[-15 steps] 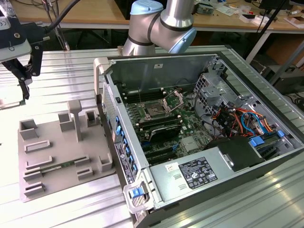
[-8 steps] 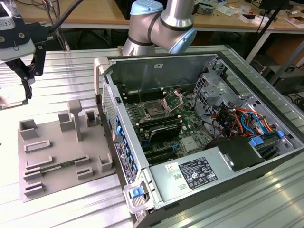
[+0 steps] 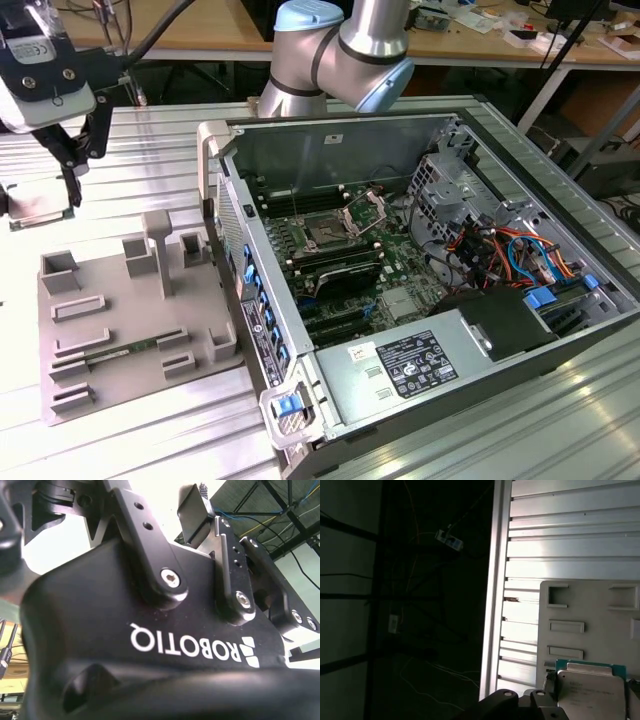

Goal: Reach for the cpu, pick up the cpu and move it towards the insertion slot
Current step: 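Pick up the cpu and move it towards the insertion slot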

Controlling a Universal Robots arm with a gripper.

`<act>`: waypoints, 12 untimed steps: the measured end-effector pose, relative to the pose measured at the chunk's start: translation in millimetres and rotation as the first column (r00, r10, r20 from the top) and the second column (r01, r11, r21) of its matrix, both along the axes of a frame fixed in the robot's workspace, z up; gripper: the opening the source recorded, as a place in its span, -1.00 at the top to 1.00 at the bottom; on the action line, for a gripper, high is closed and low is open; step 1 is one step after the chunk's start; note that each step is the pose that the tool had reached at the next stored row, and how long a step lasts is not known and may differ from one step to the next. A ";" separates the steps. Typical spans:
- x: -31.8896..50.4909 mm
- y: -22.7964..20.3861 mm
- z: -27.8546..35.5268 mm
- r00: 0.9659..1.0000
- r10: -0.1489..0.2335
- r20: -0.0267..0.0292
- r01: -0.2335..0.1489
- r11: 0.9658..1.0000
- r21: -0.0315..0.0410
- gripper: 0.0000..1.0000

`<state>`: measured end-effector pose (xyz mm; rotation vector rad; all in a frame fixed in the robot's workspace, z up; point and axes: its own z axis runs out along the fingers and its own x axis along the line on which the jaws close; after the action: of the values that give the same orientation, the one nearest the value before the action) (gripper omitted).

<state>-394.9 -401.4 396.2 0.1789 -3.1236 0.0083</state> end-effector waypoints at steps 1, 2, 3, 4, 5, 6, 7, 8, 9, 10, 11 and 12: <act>1.1 0.0 0.0 1.000 0.000 0.000 0.000 1.000 0.000 -0.10; 2.1 0.0 0.0 1.000 0.000 0.000 0.000 1.000 0.000 -0.10; 3.3 0.0 0.0 1.000 0.000 0.000 0.000 1.000 0.000 -0.10; 5.5 0.0 0.0 1.000 0.000 0.000 0.000 1.000 0.000 -0.10; 19.3 0.0 0.0 1.000 0.000 0.000 0.000 1.000 0.000 -0.10; 37.6 0.0 0.0 1.000 0.000 0.000 0.000 1.000 0.000 -0.10; 54.5 0.0 0.0 1.000 0.000 0.000 0.000 1.000 0.000 -0.10; 57.1 0.0 0.0 1.000 0.000 0.000 0.000 1.000 0.000 -0.10; 58.3 0.0 0.0 1.000 0.000 0.000 0.000 1.000 0.000 -0.10; 59.2 0.0 0.0 1.000 0.000 0.000 0.000 1.000 0.000 -0.10; 60.3 0.0 0.0 1.000 0.000 0.000 0.000 1.000 0.000 -0.10; 61.2 0.0 0.0 1.000 0.000 0.000 0.000 1.000 0.000 -0.10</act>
<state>-333.7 -401.4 396.3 0.1789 -3.1235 0.0082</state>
